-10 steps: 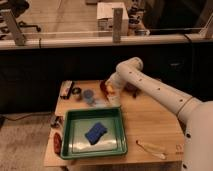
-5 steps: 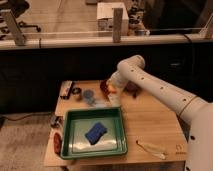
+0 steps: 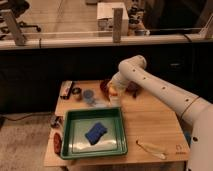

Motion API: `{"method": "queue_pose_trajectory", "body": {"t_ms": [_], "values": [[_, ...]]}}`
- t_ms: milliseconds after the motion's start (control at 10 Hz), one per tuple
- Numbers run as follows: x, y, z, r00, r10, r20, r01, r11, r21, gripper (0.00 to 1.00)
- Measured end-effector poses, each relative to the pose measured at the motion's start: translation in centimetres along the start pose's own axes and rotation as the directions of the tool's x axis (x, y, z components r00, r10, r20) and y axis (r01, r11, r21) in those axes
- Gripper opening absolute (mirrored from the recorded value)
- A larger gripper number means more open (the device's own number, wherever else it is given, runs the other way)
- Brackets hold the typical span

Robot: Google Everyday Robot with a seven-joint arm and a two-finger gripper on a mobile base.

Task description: Place apple in paper cup

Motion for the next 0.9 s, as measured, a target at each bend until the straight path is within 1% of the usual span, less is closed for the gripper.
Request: {"method": "queue_pose_trajectory", "body": {"t_ms": [300, 500, 700, 900], "values": [[-1.1, 0.3, -0.6, 1.000, -0.021, 0.007, 0.021, 1.000, -0.021, 0.00], [-1.8, 0.8, -1.0, 0.999, -0.036, 0.009, 0.036, 0.998, -0.049, 0.00], [-2.1, 1.3, -1.2, 0.999, -0.036, 0.018, 0.037, 0.997, -0.072, 0.00], [-2.0, 2.1, -0.8, 0.999, -0.026, 0.027, 0.029, 0.996, -0.090, 0.00]]}}
